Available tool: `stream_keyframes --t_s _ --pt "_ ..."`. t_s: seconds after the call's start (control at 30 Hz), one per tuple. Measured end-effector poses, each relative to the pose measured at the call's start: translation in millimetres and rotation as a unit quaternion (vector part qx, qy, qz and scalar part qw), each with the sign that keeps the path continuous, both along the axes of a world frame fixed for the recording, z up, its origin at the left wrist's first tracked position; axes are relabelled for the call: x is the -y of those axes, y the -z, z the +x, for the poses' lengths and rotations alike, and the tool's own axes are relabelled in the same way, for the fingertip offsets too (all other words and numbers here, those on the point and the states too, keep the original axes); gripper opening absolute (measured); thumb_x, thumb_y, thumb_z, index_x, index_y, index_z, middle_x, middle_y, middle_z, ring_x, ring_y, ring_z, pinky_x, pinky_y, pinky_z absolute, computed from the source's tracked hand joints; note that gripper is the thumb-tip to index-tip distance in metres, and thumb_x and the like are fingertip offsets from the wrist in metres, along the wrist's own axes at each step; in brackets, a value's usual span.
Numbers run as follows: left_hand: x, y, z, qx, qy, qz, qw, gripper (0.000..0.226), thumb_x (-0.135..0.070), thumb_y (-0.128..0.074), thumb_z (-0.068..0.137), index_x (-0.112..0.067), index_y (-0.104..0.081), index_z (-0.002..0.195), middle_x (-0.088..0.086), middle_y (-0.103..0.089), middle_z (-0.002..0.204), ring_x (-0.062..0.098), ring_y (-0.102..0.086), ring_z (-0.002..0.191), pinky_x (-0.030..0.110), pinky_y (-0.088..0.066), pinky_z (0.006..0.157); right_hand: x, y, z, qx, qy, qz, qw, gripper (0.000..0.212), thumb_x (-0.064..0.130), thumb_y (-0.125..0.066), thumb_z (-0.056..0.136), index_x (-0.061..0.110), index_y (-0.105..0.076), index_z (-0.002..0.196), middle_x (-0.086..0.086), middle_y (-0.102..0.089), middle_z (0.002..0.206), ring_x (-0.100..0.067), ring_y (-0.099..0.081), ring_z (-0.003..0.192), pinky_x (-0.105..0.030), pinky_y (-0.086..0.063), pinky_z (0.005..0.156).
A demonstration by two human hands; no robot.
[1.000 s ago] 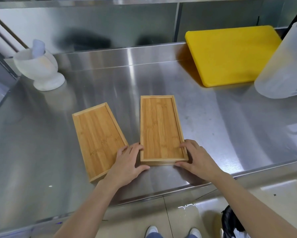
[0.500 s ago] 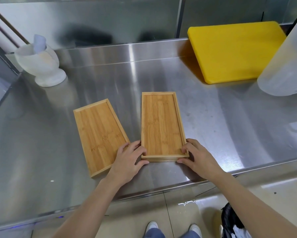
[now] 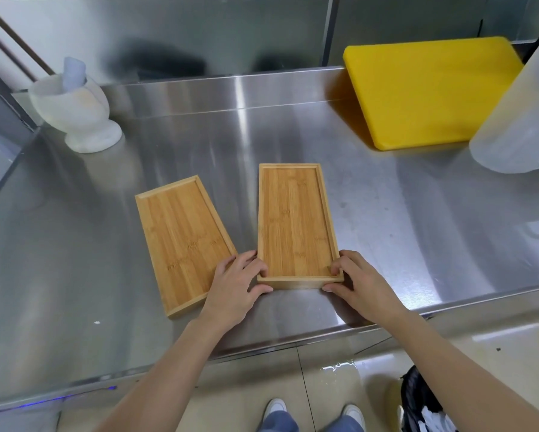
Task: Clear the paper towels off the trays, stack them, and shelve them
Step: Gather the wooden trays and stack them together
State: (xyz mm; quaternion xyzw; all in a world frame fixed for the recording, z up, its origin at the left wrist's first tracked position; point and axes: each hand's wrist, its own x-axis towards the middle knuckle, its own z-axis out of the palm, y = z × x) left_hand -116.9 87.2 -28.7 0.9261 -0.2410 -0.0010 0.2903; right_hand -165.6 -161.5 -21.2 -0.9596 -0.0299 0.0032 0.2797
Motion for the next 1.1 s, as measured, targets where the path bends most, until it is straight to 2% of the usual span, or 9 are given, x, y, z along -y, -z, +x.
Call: stream_keyframes --t_s 0.23,0.37,0.43,0.53,0.63,0.77,0.93,1.03,1.1 --pt "-11 -11 -4 0.006 -0.018 -0.046 0.999 0.034 -0.042 -0.058 0.084 -0.023 -0.054 0.112 -0.002 -0.037 0.144 0.014 -0.033 0.131 0.028 -0.015 0.104 -7 -22 7 0.032 0.003 -0.031 0.999 0.056 0.056 -0.054 0.077 0.02 -0.051 0.12 -0.004 -0.047 0.131 -0.018 -0.05 0.111 -0.027 -0.024 0.094" --pt "-30 -24 -1 0.024 -0.207 -0.081 0.975 0.041 -0.036 -0.053 0.089 -0.014 -0.047 0.124 0.007 -0.033 0.148 0.022 -0.027 0.135 0.04 -0.017 0.109 -50 -56 41 0.042 -0.031 0.067 0.996 0.047 0.045 -0.058 0.082 0.018 -0.05 0.121 0.002 -0.049 0.126 -0.014 -0.045 0.115 -0.024 -0.03 0.096" --pt "-42 -31 2 -0.004 -0.306 -0.103 0.947 0.047 -0.035 -0.051 0.09 -0.011 -0.042 0.129 0.012 -0.027 0.15 0.027 -0.023 0.138 0.045 -0.016 0.11 -88 -67 59 -0.011 -0.072 0.129 0.989 0.047 0.044 -0.058 0.083 0.02 -0.049 0.122 0.008 -0.048 0.12 -0.009 -0.046 0.113 -0.025 -0.036 0.096" --pt "-63 -35 5 -0.094 -0.384 -0.116 0.911 0.058 -0.04 -0.048 0.091 -0.012 -0.03 0.139 0.017 -0.012 0.154 0.031 -0.011 0.141 0.048 -0.012 0.113 -146 -64 79 -0.115 -0.11 0.17 0.973 0.06 0.044 -0.059 0.082 0.017 -0.04 0.132 0.001 -0.045 0.137 -0.015 -0.04 0.127 -0.031 -0.033 0.105" --pt "-80 -34 0 -0.183 -0.405 -0.13 0.887 0.066 -0.046 -0.045 0.09 -0.015 -0.021 0.143 0.015 0.004 0.156 0.03 -0.001 0.142 0.046 -0.008 0.113 -180 -47 92 -0.227 -0.083 0.175 0.954 0.073 0.044 -0.059 0.082 0.015 -0.027 0.141 -0.004 -0.035 0.148 -0.02 -0.035 0.134 -0.036 -0.03 0.111" --pt "-92 -29 -10 -0.241 -0.396 -0.158 0.872 0.072 -0.051 -0.045 0.089 -0.016 -0.015 0.145 0.01 0.013 0.156 0.028 0.003 0.143 0.044 -0.009 0.113 -196 -28 102 -0.306 -0.036 0.184 0.933 0.076 0.039 -0.065 0.078 0.014 -0.027 0.14 -0.01 -0.034 0.148 -0.025 -0.033 0.135 -0.043 -0.03 0.111" --pt "-89 -17 -14 -0.237 -0.378 -0.201 0.872 0.068 -0.043 -0.046 0.09 -0.015 -0.018 0.145 0.007 0.0 0.158 0.017 0.005 0.143 0.04 -0.011 0.115 -200 -38 108 -0.358 0.05 0.322 0.875 0.084 0.037 -0.071 0.074 0.017 -0.022 0.14 -0.004 -0.035 0.148 -0.026 -0.036 0.132 -0.05 -0.031 0.109" --pt "-92 -14 -10 -0.218 -0.436 -0.229 0.843 0.065 -0.038 -0.049 0.09 -0.012 -0.023 0.143 0.008 -0.02 0.155 0.024 -0.021 0.14 0.043 -0.022 0.113 -199 -49 108 -0.427 0.067 0.338 0.836 0.071 0.036 -0.072 0.074 0.02 -0.035 0.131 -0.005 -0.035 0.145 -0.028 -0.034 0.13 -0.056 -0.036 0.096" --pt "-100 -16 -6 -0.217 -0.464 -0.256 0.819 0.059 -0.038 -0.051 0.087 -0.013 -0.031 0.138 0.005 -0.04 0.143 0.022 -0.044 0.124 0.036 -0.037 0.097 -197 -54 106 -0.456 0.079 0.349 0.815 0.048 0.036 -0.072 0.074 0.023 -0.047 0.112 -0.01 -0.043 0.133 -0.028 -0.043 0.117 -0.053 -0.046 0.08"
